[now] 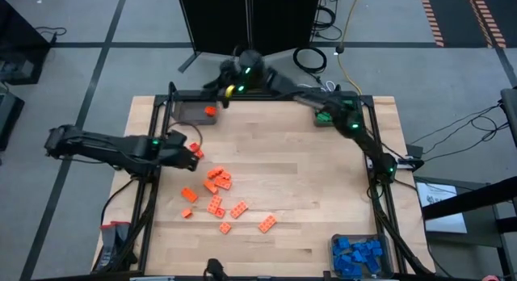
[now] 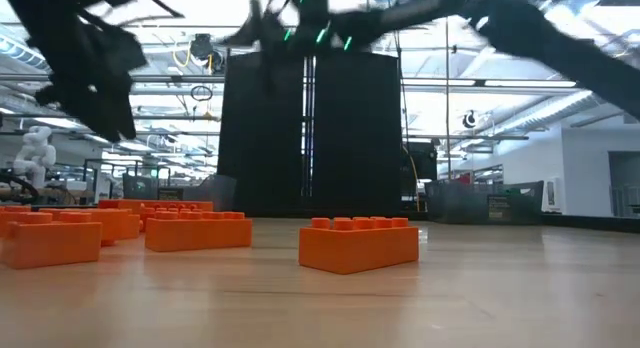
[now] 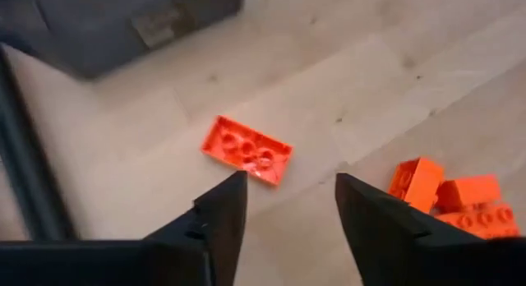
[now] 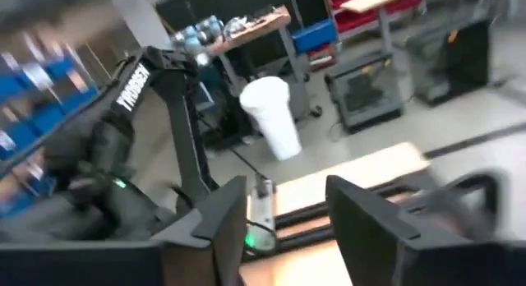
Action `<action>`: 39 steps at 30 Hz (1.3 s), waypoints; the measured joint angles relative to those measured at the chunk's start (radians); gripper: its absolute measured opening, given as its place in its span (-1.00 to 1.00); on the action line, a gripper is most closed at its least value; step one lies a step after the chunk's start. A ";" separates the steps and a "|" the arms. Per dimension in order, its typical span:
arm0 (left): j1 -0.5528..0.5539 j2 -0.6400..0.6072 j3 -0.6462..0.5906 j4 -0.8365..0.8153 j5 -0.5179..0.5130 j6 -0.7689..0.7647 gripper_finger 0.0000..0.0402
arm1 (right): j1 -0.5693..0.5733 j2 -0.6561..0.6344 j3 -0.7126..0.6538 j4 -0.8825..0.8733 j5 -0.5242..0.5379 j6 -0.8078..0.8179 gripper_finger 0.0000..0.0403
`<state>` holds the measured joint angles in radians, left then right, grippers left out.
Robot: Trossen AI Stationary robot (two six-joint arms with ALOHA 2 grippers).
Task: Sort blocks
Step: Put the orange game piece into the top left black bin
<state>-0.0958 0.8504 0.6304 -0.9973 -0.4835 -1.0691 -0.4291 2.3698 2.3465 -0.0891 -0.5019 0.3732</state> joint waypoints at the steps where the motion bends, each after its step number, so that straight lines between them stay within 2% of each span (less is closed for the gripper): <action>1: 0.012 0.043 0.000 0.025 0.012 -0.020 -0.12 | -0.002 -0.038 0.001 -0.057 0.005 -0.059 -0.22; 5: 0.077 0.225 0.000 0.044 0.019 -0.120 -0.29 | -0.001 -0.173 -0.002 -0.312 0.128 -0.278 -0.31; 9: 0.147 0.360 0.000 0.052 0.012 -0.102 -0.48 | 0.015 -0.303 -0.003 -0.453 0.278 -0.393 -0.38; 11: 0.170 0.400 0.000 0.066 0.001 -0.079 -0.59 | 0.013 -0.354 0.000 -0.487 0.312 -0.416 -0.41; 16: 0.244 0.444 0.000 0.155 -0.032 -0.007 -0.95 | 0.020 -0.424 -0.003 -0.581 0.322 -0.419 -0.49; 18: 0.283 0.454 0.001 0.157 -0.040 0.013 -0.96 | 0.031 -0.436 -0.004 -0.602 0.313 -0.415 -0.52; 22: 0.342 0.463 0.001 0.061 -0.040 0.026 -0.98 | 0.041 -0.464 -0.002 -0.683 0.319 -0.427 -0.56; 27: 0.350 0.460 0.001 -0.090 -0.018 -0.116 -0.99 | 0.061 -0.459 -0.004 -0.767 0.315 -0.455 -0.60; 32: 0.350 0.473 0.001 0.076 0.022 -0.060 -0.99 | 0.062 -0.461 -0.004 -0.778 0.321 -0.480 -0.62; 39: 0.391 0.586 0.000 0.258 0.078 0.034 -1.00 | 0.064 -0.461 -0.004 -0.783 0.313 -0.472 -0.63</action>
<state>0.2948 1.4363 0.6304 -0.7393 -0.4052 -1.0355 -0.3648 1.9091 2.3428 -0.8726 -0.1890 -0.0992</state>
